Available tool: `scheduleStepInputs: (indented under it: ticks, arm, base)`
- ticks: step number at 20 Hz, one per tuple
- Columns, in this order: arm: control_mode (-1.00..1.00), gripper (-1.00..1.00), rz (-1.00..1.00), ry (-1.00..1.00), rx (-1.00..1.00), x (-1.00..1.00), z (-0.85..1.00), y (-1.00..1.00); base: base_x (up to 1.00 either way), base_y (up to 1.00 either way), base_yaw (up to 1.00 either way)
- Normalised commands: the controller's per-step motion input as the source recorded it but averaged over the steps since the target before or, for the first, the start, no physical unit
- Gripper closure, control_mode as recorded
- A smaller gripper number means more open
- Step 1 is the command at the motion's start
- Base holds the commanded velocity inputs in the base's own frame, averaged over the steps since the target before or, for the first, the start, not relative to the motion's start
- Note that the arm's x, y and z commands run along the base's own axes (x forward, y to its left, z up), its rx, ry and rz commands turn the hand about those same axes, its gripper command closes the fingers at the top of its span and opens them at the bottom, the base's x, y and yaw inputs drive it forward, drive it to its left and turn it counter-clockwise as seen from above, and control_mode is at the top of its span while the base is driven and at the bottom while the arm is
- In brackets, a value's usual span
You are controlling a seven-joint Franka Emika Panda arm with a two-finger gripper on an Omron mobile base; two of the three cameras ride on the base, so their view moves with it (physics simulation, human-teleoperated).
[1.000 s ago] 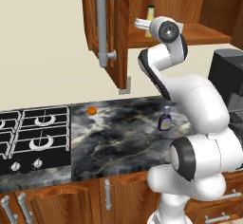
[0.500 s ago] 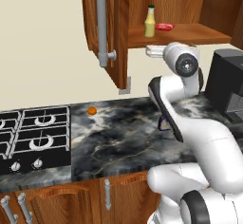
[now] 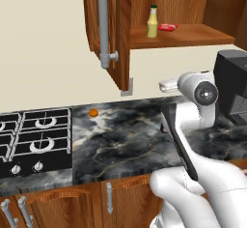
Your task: Pick the condiment bottle and mustard from the counter and place them in the cabinet.
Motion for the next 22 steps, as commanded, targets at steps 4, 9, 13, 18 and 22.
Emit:
scheduleStepInputs:
  ticks: [4,9,13,18,22]
  arm:
    - [-1.00,-1.00,0.07,0.33,-0.21,-0.13,-0.85,-0.40]
    - [-1.00,-1.00,0.11,0.32,-0.17,0.01,-0.84,-0.49]
    - [-1.00,-1.00,0.15,0.07,-0.01,0.03,-0.43,-0.55]
    - [-1.00,-1.00,0.18,0.00,0.01,0.03,-0.34,-0.48]
    - [-1.00,-1.00,0.13,0.00,0.01,0.00,-0.28,-0.11]
  base:
    - [0.00,0.00,0.00]
    - [0.00,0.00,0.00]
    - [0.00,0.00,0.00]
    - [0.00,0.00,0.00]
    - [0.00,0.00,0.00]
